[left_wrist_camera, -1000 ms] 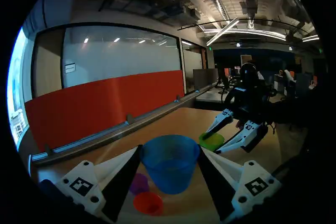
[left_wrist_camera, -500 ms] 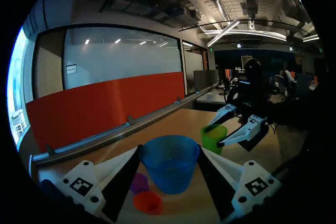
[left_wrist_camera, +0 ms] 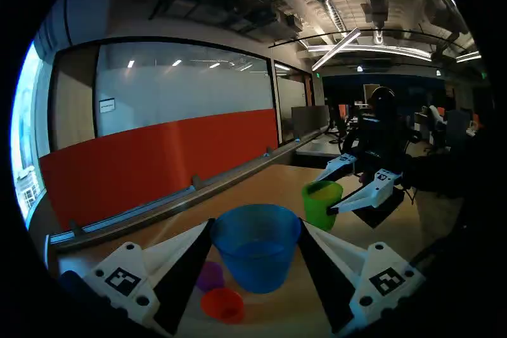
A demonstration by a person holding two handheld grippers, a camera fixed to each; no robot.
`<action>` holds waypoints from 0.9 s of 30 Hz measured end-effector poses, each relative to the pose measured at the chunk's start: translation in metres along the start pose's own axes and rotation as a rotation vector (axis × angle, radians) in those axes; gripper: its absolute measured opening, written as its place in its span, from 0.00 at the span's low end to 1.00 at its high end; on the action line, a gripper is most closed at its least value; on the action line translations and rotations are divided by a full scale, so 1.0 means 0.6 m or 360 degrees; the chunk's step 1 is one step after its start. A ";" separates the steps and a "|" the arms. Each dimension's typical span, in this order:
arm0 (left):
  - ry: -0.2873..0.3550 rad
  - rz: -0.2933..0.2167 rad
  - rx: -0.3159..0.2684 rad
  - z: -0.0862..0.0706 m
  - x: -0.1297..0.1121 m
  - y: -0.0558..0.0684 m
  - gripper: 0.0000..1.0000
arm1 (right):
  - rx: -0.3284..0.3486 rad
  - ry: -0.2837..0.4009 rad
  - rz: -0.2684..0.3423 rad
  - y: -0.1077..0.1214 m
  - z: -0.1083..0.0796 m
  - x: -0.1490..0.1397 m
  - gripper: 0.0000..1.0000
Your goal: Pour water
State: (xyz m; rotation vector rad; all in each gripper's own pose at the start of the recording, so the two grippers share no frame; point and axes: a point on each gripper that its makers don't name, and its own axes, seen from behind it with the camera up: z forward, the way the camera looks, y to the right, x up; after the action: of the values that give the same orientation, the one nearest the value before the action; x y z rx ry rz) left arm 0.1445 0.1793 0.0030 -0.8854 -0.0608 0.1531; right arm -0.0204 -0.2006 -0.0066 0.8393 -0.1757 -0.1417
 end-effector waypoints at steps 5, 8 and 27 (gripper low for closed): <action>-0.0002 0.0009 0.0000 0.000 -0.001 -0.001 0.90 | 0.0009 0.0023 -0.0020 -0.006 0.002 0.006 0.93; -0.0002 0.0027 0.0010 0.000 0.000 -0.003 0.90 | 0.0025 0.0033 -0.0039 -0.013 0.004 0.009 0.93; 0.0050 0.0317 0.0096 -0.001 0.046 -0.004 0.90 | 0.0129 0.0079 -0.0088 -0.057 0.021 0.022 0.91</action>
State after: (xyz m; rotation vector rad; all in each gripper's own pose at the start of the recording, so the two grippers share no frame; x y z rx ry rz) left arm 0.1718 0.1818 0.0043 -0.8328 0.0614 0.3250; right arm -0.0122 -0.2349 -0.0229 0.9276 -0.1125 -0.1662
